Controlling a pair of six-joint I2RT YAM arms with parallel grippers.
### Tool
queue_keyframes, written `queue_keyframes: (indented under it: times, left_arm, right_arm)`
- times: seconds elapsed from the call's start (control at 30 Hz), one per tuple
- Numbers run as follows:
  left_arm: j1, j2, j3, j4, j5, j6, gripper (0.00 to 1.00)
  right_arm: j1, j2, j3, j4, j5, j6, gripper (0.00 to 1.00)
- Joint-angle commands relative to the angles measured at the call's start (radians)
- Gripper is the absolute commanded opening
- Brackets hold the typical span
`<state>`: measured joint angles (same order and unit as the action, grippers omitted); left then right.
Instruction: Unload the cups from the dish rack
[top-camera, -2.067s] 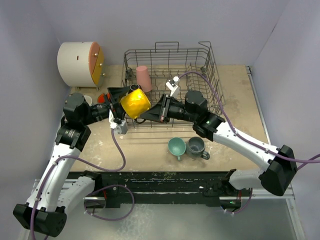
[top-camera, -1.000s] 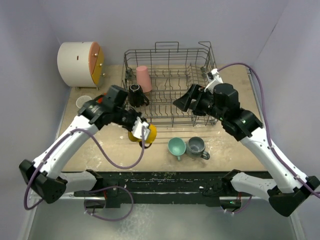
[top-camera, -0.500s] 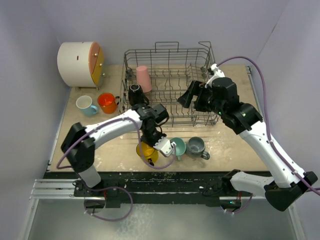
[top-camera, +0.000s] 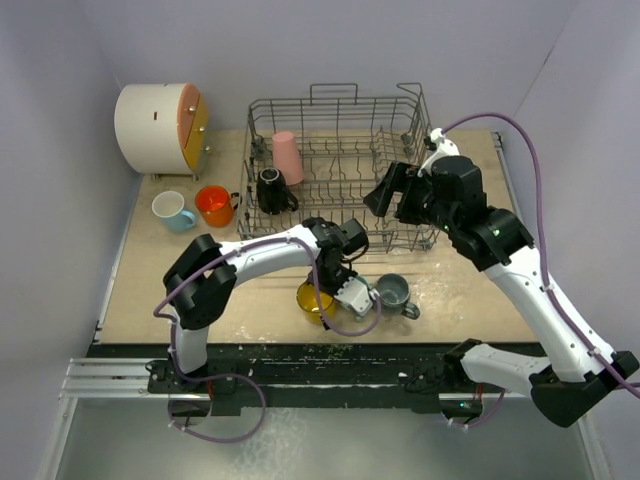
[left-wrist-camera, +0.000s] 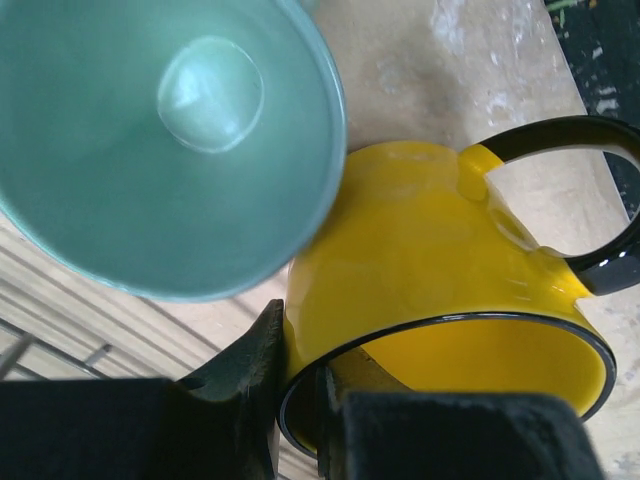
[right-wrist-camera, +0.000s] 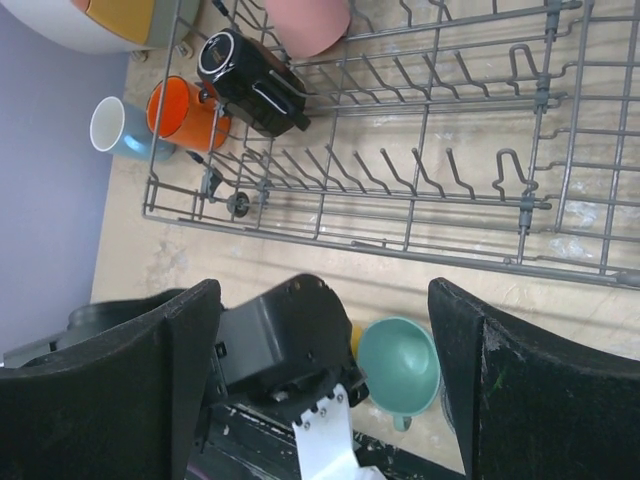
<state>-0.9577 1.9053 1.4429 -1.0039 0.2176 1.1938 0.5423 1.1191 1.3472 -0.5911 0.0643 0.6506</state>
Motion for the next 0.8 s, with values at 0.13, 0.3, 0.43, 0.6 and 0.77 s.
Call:
queue_keyframes:
  times: [0.13, 0.3, 0.43, 0.6, 0.77]
  left_arm:
    - [-0.051, 0.05, 0.08, 0.067, -0.029, -0.025, 0.0]
    - [-0.062, 0.057, 0.064, 0.12, -0.076, -0.016, 0.04]
    - [-0.078, 0.06, 0.066, 0.154, -0.123, -0.014, 0.31]
    - [-0.082, 0.005, 0.054, 0.145, -0.184, -0.016, 0.64]
    - [-0.074, -0.126, 0.039, 0.069, -0.216, -0.02, 0.84]
  right_arm:
    - [-0.034, -0.026, 0.051, -0.008, 0.022, -0.039, 0.87]
    - [-0.043, -0.036, 0.051, -0.021, 0.03, -0.048, 0.87]
    - [-0.045, -0.041, 0.048, -0.026, 0.034, -0.049, 0.88]
    - [-0.049, -0.027, 0.059, -0.025, 0.04, -0.059, 0.89]
    - [-0.048, 0.042, 0.104, 0.003, 0.04, -0.103, 0.93]
